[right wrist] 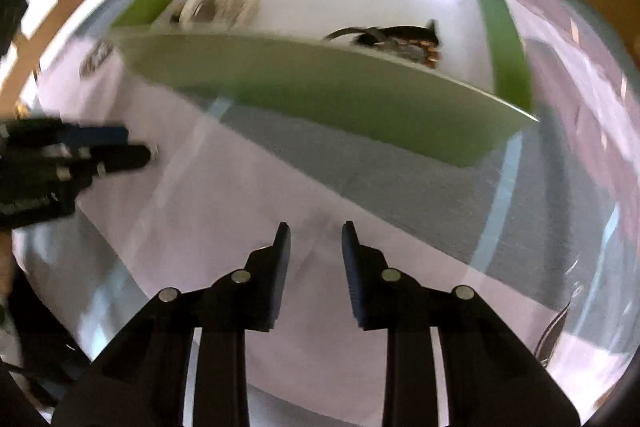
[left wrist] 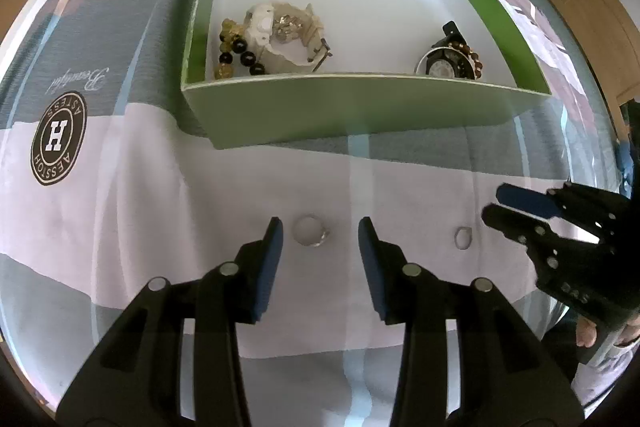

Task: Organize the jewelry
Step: 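Move the left tool to a plain silver ring while the right tool approaches the other ring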

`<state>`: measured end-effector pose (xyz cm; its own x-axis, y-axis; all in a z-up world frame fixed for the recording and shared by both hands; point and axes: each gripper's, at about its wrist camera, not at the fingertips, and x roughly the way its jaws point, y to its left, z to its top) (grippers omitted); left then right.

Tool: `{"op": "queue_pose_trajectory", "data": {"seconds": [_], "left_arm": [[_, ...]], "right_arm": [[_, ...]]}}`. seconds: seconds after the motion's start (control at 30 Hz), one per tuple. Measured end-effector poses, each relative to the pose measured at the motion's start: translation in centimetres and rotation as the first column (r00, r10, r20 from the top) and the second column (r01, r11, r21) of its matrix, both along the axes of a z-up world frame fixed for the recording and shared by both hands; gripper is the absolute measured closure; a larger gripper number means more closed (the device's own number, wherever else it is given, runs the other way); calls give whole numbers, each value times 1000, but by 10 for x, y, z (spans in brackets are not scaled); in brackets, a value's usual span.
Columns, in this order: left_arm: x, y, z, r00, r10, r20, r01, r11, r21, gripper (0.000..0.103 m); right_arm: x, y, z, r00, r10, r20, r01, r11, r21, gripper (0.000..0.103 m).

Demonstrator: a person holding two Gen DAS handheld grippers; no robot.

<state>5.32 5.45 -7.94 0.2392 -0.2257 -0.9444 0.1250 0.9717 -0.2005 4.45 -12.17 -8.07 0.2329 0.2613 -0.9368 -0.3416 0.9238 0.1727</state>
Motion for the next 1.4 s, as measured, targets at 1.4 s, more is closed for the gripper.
{"op": "queue_pose_trajectory", "data": {"seconds": [1.4], "left_arm": [[-6,-32,-18,997,-70,25,69,995,66,67]], "right_arm": [[2,-28,-9,995,-87,-45,88,996,15,67]]}}
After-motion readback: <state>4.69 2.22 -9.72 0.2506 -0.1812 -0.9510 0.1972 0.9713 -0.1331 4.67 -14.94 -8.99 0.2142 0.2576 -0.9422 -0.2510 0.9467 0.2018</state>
